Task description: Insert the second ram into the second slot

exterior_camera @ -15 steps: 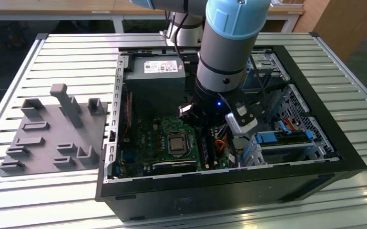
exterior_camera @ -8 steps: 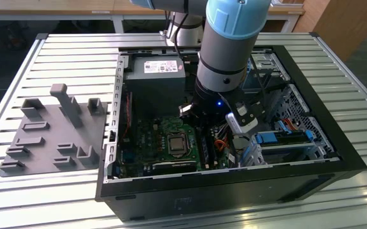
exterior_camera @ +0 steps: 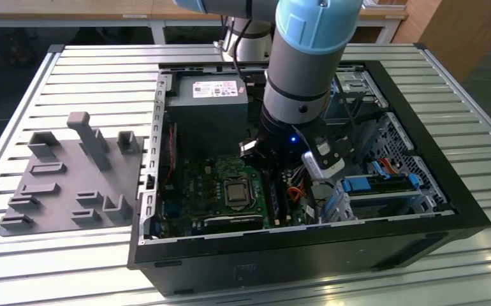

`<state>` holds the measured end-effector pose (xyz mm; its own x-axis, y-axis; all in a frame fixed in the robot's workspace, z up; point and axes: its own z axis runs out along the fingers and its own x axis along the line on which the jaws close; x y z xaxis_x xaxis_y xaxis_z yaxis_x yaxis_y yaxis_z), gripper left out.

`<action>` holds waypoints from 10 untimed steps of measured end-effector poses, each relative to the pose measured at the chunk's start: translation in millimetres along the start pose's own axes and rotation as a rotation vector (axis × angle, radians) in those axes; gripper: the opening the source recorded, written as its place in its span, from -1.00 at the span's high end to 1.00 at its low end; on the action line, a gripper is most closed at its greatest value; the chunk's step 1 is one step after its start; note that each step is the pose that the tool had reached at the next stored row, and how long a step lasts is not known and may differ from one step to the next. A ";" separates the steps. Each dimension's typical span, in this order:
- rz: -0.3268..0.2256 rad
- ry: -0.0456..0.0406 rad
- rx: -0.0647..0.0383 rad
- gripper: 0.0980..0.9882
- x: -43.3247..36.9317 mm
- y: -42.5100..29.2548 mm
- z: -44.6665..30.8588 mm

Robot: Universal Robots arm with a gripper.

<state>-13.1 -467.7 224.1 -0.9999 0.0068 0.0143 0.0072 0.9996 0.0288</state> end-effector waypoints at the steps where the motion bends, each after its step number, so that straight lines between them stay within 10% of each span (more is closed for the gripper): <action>1: 0.000 0.0000 0.000 0.92 0.0 0.0 0.1; 10: 0.000 0.0016 0.002 0.92 0.0 -1.1 1.2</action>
<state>-13.1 -468.8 222.9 -0.9999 0.0068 0.0158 0.0072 0.9996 0.0268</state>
